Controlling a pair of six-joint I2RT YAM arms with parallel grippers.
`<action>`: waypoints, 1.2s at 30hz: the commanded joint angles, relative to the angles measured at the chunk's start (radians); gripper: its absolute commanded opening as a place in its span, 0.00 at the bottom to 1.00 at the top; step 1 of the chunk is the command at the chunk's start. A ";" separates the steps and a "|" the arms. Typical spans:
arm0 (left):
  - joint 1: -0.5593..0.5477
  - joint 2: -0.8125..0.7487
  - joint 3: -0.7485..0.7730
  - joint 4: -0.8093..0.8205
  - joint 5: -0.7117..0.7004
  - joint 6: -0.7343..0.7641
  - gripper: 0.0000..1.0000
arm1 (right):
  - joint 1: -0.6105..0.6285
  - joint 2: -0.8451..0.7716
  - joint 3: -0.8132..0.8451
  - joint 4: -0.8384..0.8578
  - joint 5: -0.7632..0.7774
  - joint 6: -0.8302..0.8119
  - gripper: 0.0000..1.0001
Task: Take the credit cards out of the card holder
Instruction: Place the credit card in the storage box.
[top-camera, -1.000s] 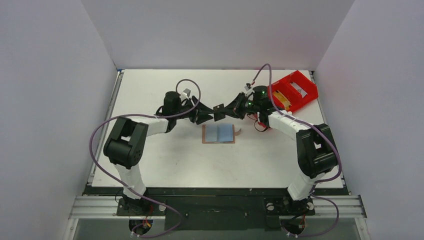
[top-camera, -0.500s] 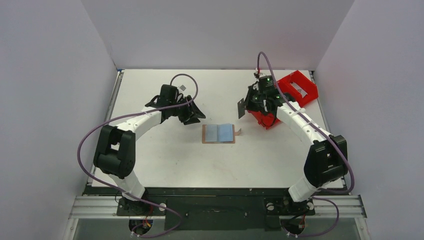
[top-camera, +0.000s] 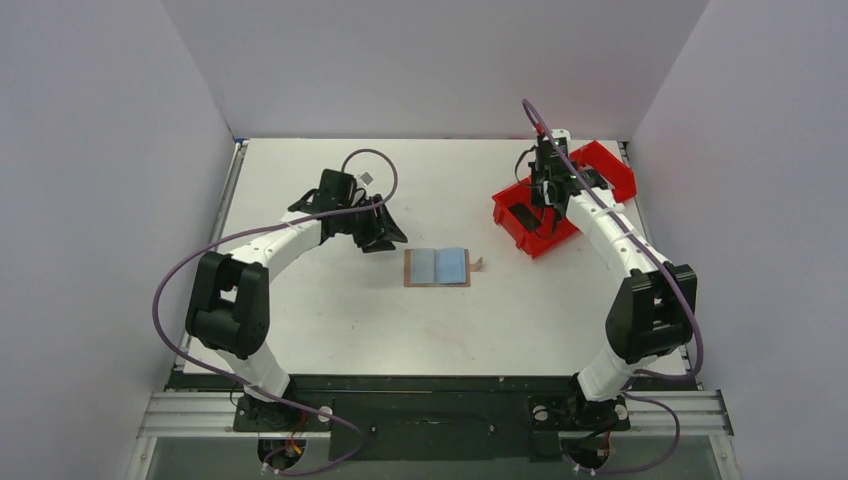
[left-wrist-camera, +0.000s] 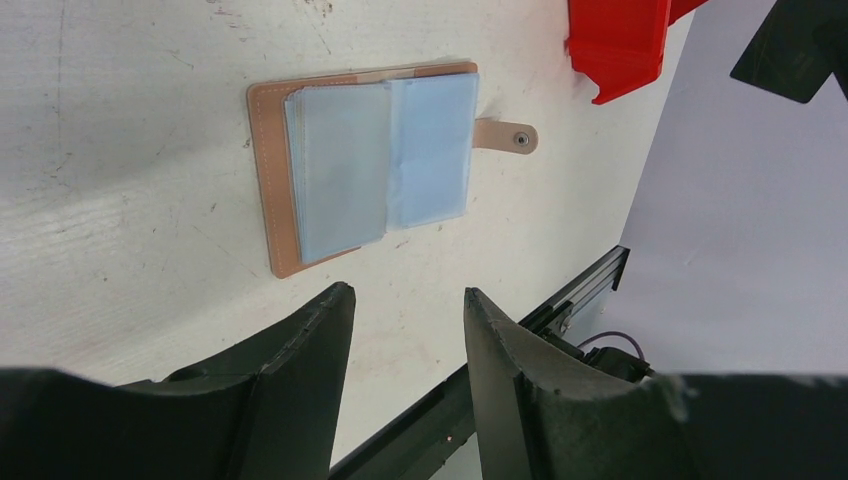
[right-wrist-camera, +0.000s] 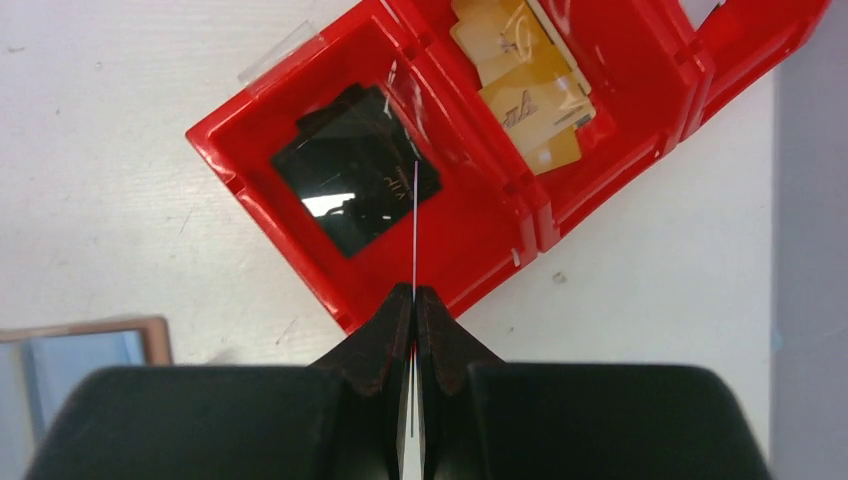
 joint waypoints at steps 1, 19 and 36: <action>0.008 -0.023 0.048 0.002 0.017 0.031 0.42 | 0.004 0.068 0.097 -0.018 0.112 -0.100 0.00; 0.022 -0.060 0.017 -0.052 -0.004 0.070 0.42 | 0.000 0.263 0.192 -0.010 0.071 -0.146 0.00; 0.021 -0.073 -0.013 -0.052 -0.017 0.071 0.42 | 0.014 0.220 0.242 -0.030 0.029 -0.039 0.53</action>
